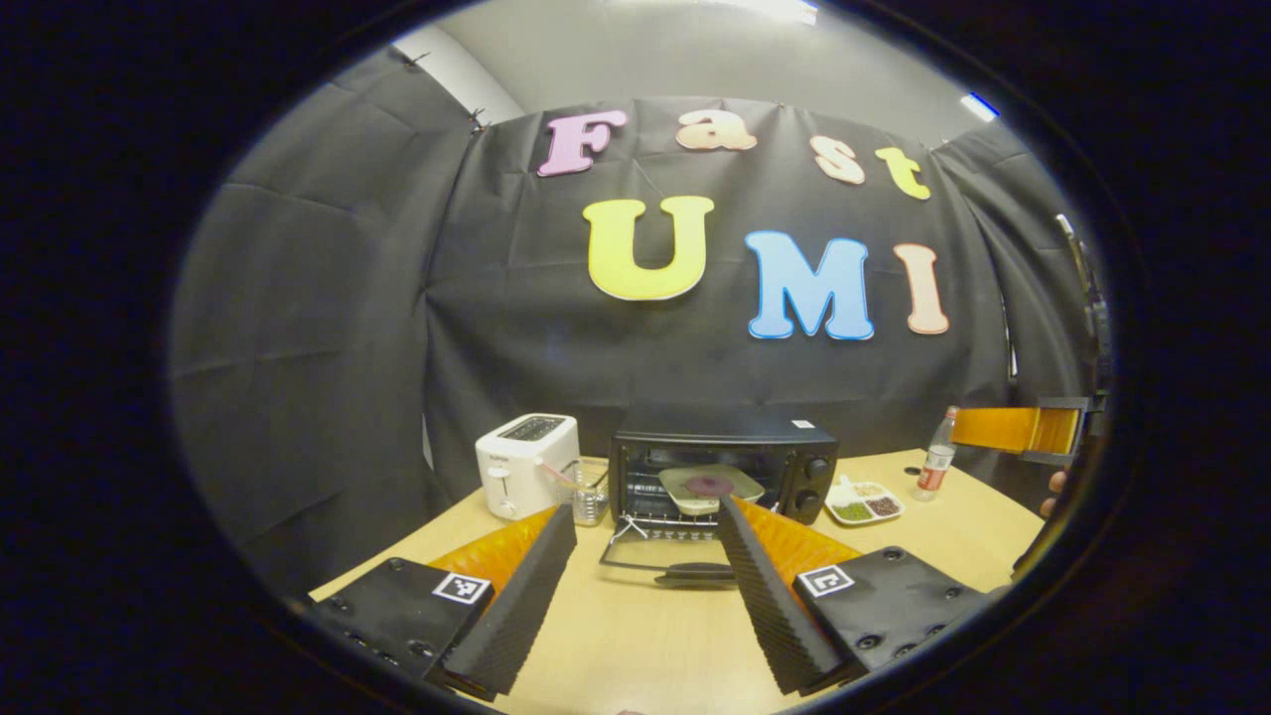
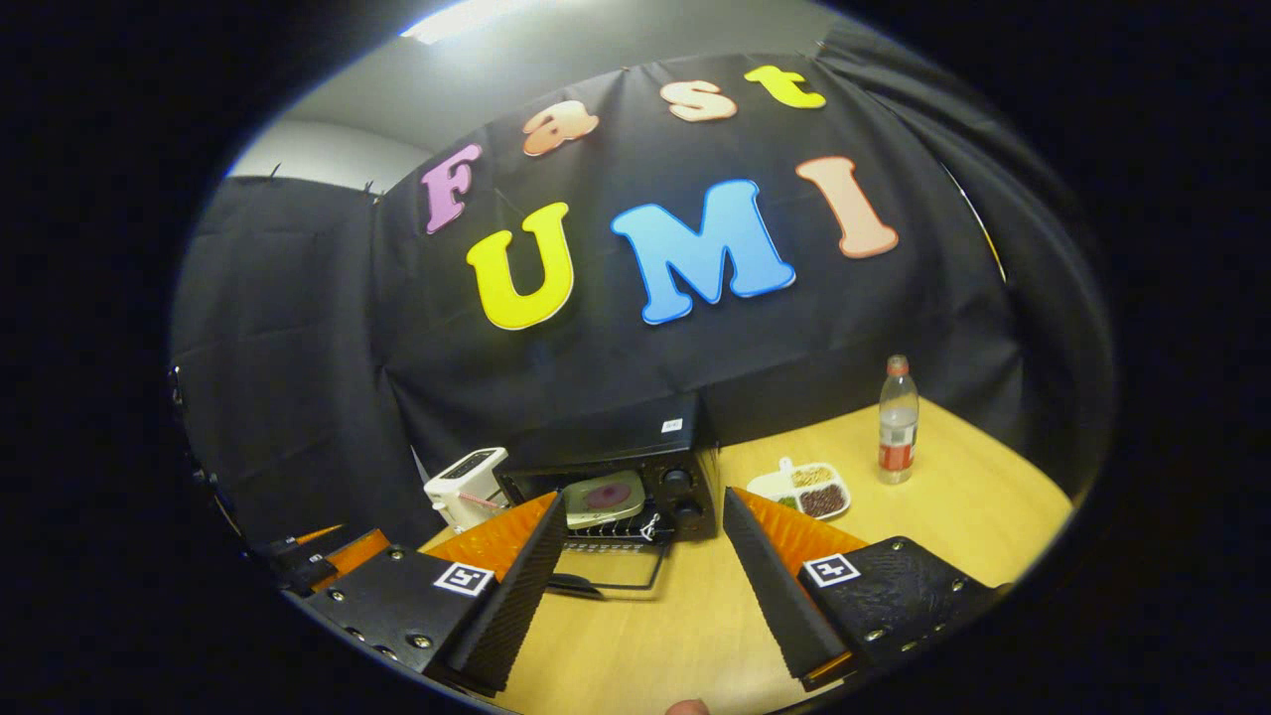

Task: Open the electric oven with the left hand, put the food in, and close the electric oven.

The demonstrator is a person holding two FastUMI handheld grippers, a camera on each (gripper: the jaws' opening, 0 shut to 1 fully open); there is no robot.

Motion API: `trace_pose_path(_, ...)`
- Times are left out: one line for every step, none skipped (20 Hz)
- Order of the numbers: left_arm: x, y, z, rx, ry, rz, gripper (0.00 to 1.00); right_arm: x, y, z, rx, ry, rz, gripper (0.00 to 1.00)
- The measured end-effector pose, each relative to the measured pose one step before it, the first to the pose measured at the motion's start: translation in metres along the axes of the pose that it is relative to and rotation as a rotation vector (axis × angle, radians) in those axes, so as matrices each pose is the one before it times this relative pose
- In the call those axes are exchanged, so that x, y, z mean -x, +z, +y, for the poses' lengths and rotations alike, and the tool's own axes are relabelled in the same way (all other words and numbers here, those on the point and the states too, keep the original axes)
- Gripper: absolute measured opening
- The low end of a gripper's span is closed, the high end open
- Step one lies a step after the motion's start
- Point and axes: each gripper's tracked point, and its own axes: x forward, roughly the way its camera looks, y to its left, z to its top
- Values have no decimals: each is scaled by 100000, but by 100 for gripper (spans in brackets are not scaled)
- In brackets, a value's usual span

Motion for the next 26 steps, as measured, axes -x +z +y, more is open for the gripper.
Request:
trace_pose_path(-190,-556,-279,-97,-754,1344,97,680,319,-336,4829,-526,-1818,98)
trace_pose_path(-421,-728,-303,-217,-913,1625,97,562,396,-333,4130,-706,-1717,98)
trace_pose_path(-374,-733,-421,-298,-1325,1638,94,604,365,-439,4223,-1032,-1858,98)
trace_pose_path(-450,-934,-310,-548,-1345,2301,96,499,487,-411,3680,-1383,-1656,98)
trace_pose_path(-374,-827,-210,-758,-1103,2261,97,443,271,-454,2662,-1389,-1580,98)
trace_pose_path(-650,-776,-212,-477,-1232,1908,97,444,392,-505,1857,-1729,-1241,98)
trace_pose_path(-599,-934,-340,-342,-1127,2301,97,244,101,-476,860,-1629,-743,98)
trace_pose_path(-806,-953,-322,-122,-1220,2672,97,214,71,-490,14,-1792,-309,98)
trace_pose_path(-697,-928,-169,81,-1028,2800,97,141,-24,-508,-67,-1857,-80,98)
trace_pose_path(-853,-1079,-323,130,-1534,3393,97,74,100,-501,38,-1633,-205,98)
trace_pose_path(-831,-839,-89,-168,-684,2831,97,-147,-23,-546,327,-1763,-113,98)
trace_pose_path(-763,-842,101,-215,-794,2717,97,-66,24,-472,304,-1746,100,98)
trace_pose_path(-854,-608,-27,-64,-676,2566,97,-60,-162,-390,409,-1795,213,98)
trace_pose_path(-864,-760,10,-66,-351,2839,97,-134,-91,-392,310,-1716,351,98)
trace_pose_path(-840,-606,89,-95,-227,3358,100,-160,-72,-257,154,-1376,530,98)
trace_pose_path(-1007,-572,-85,291,-685,2584,97,-301,-371,-173,112,-1367,906,98)
trace_pose_path(-949,-399,-130,505,-994,2713,97,-274,-251,-232,113,-1432,850,98)
trace_pose_path(-836,-375,-180,487,-1556,2671,97,-178,-192,-319,125,-1383,691,98)
trace_pose_path(-802,-468,-187,201,-1679,2674,97,-226,-211,-286,91,-1700,496,98)
trace_pose_path(-844,-545,-41,-417,-922,3246,97,-182,-223,-169,124,-1370,563,98)
trace_pose_path(-793,-417,20,-297,-1079,2942,97,-199,-299,-103,102,-1201,864,98)
trace_pose_path(-984,-516,116,-334,-614,2887,100,-147,-306,-66,230,-1114,999,98)
trace_pose_path(-828,-333,-22,-441,-1032,2459,100,-335,-234,-123,265,-1202,745,98)
trace_pose_path(-763,-309,-57,-531,-1180,2719,98,-200,-171,-141,259,-1209,520,98)
trace_pose_path(-720,-339,159,-970,21,2885,100,-166,-252,-62,215,-1218,586,98)
trace_pose_path(-754,-187,-1,-905,-529,2230,97,-88,-41,-29,142,-958,330,98)
